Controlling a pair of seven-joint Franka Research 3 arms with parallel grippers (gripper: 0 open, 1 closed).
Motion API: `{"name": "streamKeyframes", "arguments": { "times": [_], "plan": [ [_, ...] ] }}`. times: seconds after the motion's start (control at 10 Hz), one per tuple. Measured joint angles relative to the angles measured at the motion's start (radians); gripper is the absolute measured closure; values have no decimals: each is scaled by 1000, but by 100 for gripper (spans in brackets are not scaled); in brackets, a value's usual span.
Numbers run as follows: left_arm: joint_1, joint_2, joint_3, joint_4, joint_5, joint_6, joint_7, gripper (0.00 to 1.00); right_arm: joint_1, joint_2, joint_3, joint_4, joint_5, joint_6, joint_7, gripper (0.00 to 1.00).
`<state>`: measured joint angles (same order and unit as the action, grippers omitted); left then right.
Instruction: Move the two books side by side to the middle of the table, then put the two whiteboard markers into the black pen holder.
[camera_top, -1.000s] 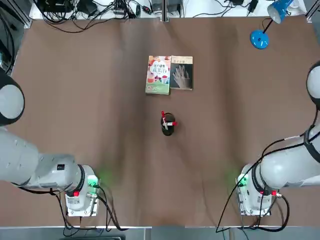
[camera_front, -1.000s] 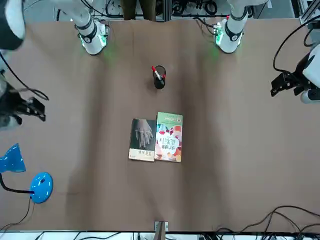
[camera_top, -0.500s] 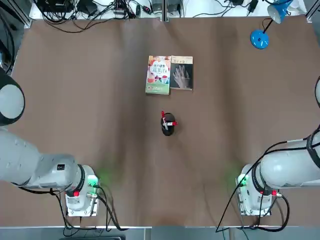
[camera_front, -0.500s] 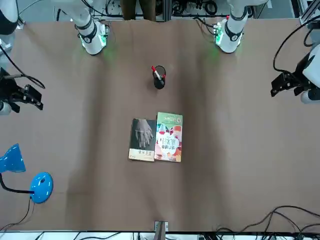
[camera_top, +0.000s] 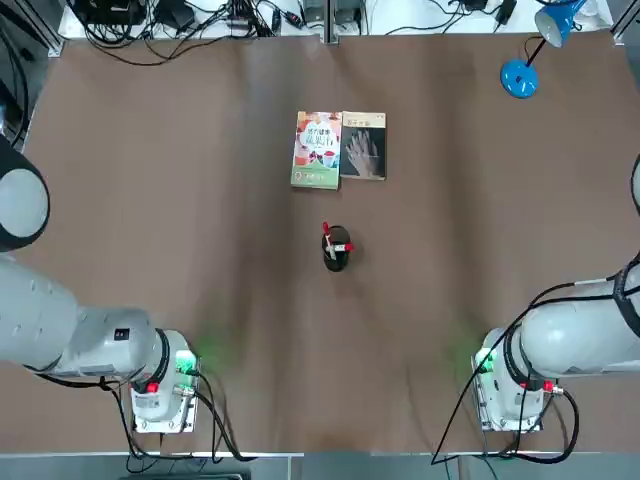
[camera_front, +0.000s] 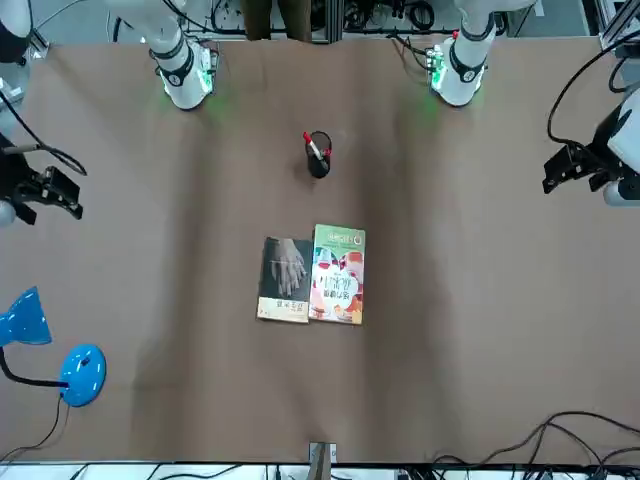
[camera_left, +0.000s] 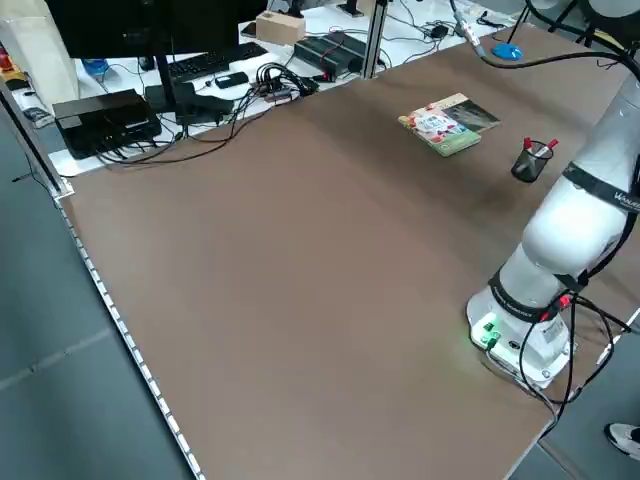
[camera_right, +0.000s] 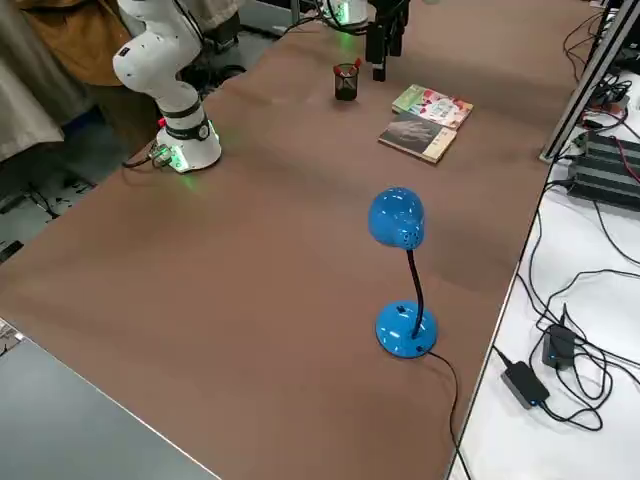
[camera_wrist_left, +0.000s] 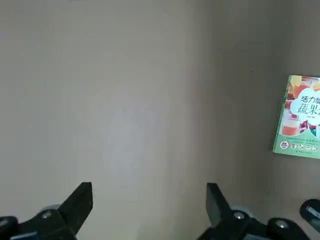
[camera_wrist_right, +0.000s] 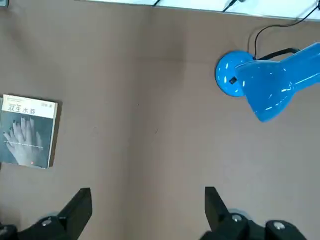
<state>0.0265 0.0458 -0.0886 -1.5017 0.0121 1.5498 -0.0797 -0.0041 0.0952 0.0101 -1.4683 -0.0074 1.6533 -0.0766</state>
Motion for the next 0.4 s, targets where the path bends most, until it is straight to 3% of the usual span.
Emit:
{"name": "streamKeyframes", "arguments": {
  "times": [0.4],
  "plan": [
    [1,0,1,0,0,0,0,0,-7,0,0,8,1,0,0,0]
  ]
}}
